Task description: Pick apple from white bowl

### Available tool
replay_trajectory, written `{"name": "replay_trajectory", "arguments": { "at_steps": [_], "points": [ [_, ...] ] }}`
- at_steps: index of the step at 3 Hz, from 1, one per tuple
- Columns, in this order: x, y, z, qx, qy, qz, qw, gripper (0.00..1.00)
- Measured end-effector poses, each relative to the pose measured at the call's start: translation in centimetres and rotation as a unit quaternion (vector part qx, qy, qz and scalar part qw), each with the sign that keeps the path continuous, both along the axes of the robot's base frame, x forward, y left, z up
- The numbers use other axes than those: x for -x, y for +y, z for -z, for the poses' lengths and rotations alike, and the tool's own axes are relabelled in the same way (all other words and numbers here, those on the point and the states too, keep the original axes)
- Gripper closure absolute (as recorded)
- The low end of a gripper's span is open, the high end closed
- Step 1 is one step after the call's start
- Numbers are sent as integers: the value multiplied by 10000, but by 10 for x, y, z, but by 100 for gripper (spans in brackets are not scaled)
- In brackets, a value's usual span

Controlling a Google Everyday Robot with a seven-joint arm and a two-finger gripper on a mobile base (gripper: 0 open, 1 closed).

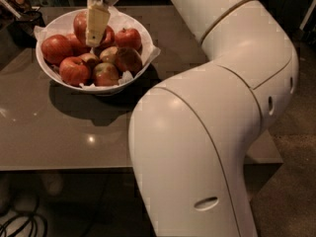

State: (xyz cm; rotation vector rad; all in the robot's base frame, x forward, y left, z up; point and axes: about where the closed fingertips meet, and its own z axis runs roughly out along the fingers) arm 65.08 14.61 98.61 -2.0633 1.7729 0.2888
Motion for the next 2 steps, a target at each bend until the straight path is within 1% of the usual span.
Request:
{"name": "replay_trajectory", "arguments": {
  "at_steps": [1, 2],
  "points": [
    [12, 6, -24, -50, -146, -186, 9997, 100],
    [25, 12, -53, -97, -401, -362, 9985, 100]
  ]
}}
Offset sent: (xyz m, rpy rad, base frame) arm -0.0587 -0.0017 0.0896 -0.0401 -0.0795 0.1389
